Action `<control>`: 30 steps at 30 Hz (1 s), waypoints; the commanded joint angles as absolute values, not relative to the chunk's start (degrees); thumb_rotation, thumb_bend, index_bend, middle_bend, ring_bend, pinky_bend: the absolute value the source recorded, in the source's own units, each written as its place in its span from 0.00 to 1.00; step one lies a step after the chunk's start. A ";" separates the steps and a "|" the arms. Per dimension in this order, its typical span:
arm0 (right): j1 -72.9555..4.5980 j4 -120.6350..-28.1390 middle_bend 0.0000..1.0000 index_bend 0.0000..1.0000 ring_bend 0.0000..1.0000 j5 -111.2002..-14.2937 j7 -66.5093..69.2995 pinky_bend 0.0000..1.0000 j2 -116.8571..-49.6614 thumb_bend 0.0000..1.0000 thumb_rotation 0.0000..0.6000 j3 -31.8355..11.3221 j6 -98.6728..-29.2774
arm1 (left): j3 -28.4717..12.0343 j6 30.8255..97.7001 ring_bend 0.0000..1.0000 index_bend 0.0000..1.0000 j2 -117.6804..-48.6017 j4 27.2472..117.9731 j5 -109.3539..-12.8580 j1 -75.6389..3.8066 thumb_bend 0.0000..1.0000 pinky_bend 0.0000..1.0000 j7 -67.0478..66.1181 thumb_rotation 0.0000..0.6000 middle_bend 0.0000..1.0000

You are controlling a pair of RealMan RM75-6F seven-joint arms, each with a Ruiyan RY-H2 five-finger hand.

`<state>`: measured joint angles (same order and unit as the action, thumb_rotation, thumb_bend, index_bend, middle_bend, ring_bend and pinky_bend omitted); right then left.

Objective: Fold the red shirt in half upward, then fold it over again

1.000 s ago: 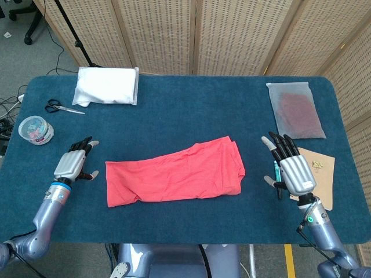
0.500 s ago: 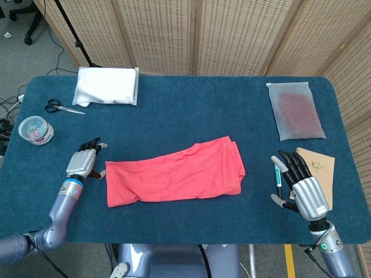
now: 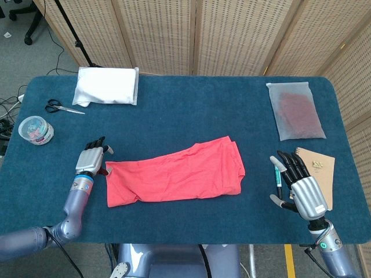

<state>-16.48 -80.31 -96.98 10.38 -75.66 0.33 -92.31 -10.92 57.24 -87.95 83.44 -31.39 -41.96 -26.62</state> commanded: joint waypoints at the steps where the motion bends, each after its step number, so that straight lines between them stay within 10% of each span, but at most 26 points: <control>1: -16.44 -80.35 0.00 0.00 0.00 -97.05 10.49 0.00 -75.68 0.00 1.00 0.22 -92.05 | -10.78 57.75 0.00 0.38 -88.92 82.91 -31.02 -41.93 0.30 0.00 -26.92 1.00 0.00; 30: -15.90 -80.75 0.00 0.00 0.00 -97.72 11.80 0.00 -75.42 0.00 1.00 -0.80 -90.69 | -11.55 61.85 0.00 0.54 -92.47 83.30 -29.17 -40.94 0.30 0.00 -29.90 1.00 0.00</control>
